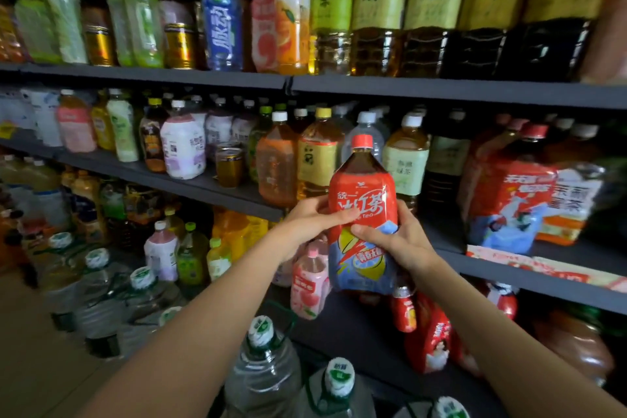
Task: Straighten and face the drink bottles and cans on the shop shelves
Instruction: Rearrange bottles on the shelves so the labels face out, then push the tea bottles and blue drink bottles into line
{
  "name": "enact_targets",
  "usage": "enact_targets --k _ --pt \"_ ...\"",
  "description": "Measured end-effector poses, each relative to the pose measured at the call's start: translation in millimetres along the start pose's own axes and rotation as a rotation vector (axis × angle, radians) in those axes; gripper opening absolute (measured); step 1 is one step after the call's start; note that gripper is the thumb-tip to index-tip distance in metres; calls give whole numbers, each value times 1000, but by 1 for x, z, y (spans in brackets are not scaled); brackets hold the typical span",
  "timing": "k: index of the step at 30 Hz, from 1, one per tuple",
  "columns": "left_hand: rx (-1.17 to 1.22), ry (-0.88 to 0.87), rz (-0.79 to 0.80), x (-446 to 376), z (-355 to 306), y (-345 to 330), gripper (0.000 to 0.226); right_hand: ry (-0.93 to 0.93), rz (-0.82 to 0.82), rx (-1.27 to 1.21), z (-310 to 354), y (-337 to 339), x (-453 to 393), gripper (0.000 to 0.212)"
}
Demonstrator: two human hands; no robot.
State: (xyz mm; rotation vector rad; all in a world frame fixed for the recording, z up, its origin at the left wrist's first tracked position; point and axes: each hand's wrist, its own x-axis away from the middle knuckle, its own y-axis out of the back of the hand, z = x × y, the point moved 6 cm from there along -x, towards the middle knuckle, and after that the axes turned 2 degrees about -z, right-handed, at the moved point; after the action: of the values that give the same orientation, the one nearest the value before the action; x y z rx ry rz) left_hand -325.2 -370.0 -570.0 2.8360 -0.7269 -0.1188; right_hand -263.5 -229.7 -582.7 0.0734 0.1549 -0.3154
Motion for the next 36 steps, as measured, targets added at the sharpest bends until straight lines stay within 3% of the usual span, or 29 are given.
enact_targets --k 3,7,13,16,19,21,23,27,30,36 --pt "-48 -35 18 -12 -14 -24 34 7 -72 -31 -2 28 -1 61" --pt "-42 -53 59 -21 -28 -48 20 20 -114 -60 4 52 4 58" --pt "-66 -84 100 -34 -31 -90 38 34 -177 61 2 94 20 60" --pt "30 -123 68 -36 -36 -112 28 50 -212 99 0 117 21 64" --pt "132 -154 35 -38 -46 -132 41 51 -232 35 5 141 19 76" --pt "192 -160 30 -40 -53 -143 28 40 -264 5 15 161 22 78" --pt "215 -182 54 -42 -59 -155 20 47 -298 51 22 181 28 74" --pt "215 -233 97 -42 -70 -186 25 23 -227 349 25 191 43 75" --pt "229 -261 132 -40 -79 -216 33 53 -352 501 33 213 55 78" --pt "123 -381 280 -50 -117 -286 37 174 -532 556 43 291 77 82"
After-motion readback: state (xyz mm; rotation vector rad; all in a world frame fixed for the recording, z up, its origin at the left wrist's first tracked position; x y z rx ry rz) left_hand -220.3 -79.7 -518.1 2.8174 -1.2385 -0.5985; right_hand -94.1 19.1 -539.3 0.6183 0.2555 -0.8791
